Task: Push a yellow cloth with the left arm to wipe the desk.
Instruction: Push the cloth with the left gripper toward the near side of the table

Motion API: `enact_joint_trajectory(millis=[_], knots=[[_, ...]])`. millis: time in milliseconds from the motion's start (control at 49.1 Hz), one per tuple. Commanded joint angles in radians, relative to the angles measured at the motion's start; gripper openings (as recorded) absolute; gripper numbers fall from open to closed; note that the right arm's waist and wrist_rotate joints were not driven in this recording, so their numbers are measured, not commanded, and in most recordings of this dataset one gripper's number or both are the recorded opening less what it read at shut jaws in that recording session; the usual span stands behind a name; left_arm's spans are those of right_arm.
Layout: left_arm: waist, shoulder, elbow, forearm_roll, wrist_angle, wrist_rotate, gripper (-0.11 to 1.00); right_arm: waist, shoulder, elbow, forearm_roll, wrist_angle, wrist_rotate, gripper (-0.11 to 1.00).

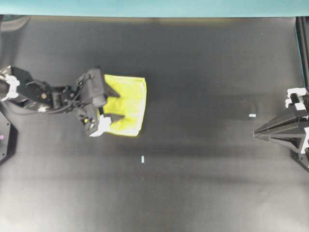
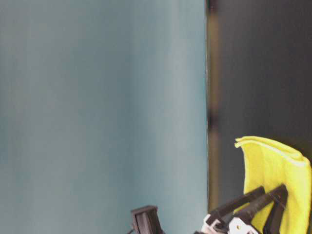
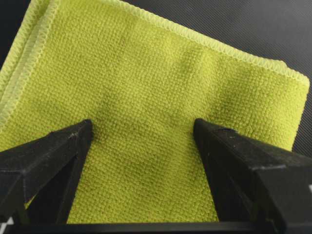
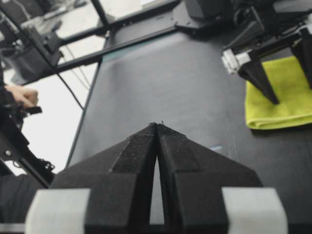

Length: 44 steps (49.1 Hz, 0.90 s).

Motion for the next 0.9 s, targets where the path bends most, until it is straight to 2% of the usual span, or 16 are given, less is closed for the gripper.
enact_joint_trajectory(millis=[0,326,876], knots=[[-0.031,-0.015,0.017,0.003,-0.005,0.002,0.82,0.000,0.005,-0.014,0.000,-0.005,0.000,0.00],[-0.127,-0.034,0.075,0.005,-0.003,0.003,0.82,0.000,0.005,-0.014,0.002,-0.005,0.002,0.00],[-0.365,-0.104,0.115,0.003,0.005,-0.005,0.82,0.000,0.005,-0.015,0.011,-0.008,0.002,0.00]])
